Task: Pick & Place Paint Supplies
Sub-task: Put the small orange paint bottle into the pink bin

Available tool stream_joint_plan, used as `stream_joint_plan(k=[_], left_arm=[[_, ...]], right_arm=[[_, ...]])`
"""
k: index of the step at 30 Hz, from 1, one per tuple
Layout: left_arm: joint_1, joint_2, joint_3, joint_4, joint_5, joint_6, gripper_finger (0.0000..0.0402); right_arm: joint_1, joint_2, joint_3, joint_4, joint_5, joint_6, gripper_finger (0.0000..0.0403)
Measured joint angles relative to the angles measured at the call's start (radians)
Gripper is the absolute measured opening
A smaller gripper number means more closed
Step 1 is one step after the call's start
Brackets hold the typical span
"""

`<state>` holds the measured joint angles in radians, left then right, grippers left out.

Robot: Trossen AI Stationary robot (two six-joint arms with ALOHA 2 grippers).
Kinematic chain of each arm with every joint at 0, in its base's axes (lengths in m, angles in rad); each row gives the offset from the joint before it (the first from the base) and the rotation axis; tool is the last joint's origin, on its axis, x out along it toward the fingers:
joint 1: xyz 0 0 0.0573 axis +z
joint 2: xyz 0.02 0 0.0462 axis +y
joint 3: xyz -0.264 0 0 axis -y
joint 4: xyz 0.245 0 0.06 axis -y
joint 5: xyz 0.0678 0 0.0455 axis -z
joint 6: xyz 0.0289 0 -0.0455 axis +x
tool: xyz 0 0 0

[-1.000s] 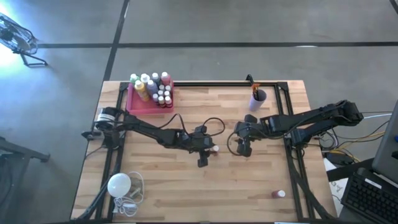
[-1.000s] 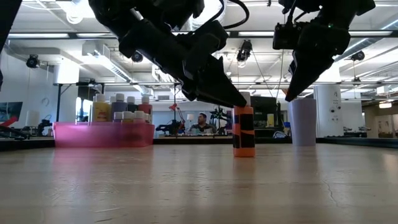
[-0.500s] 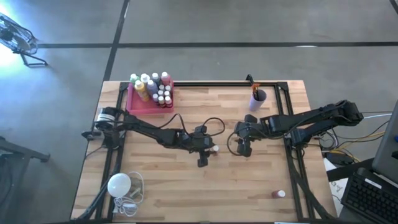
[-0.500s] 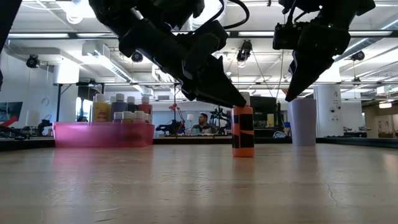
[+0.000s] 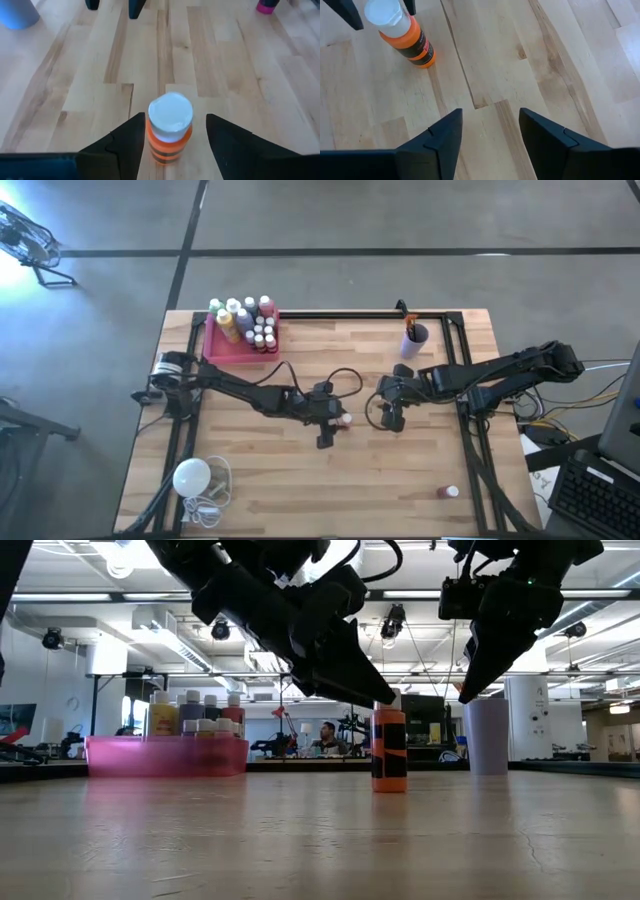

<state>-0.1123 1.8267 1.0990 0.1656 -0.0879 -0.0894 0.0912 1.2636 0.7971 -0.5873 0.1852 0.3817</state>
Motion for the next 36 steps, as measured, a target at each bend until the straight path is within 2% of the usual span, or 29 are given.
stream_joint_plan(k=[11,27,36], left_arm=[[0.000,0.000,0.001,0.043,0.007,0.011,0.0216],[0.006,0.017,0.001,0.063,0.015,0.011,0.0216],[0.012,0.017,0.000,0.065,0.018,0.009,0.0202]], right_arm=[[0.000,0.000,0.000,0.000,0.000,0.000,0.0171],[0.000,0.000,-0.001,0.000,0.000,0.000,0.0201],[0.000,0.000,-0.001,0.000,0.000,0.000,0.0181]])
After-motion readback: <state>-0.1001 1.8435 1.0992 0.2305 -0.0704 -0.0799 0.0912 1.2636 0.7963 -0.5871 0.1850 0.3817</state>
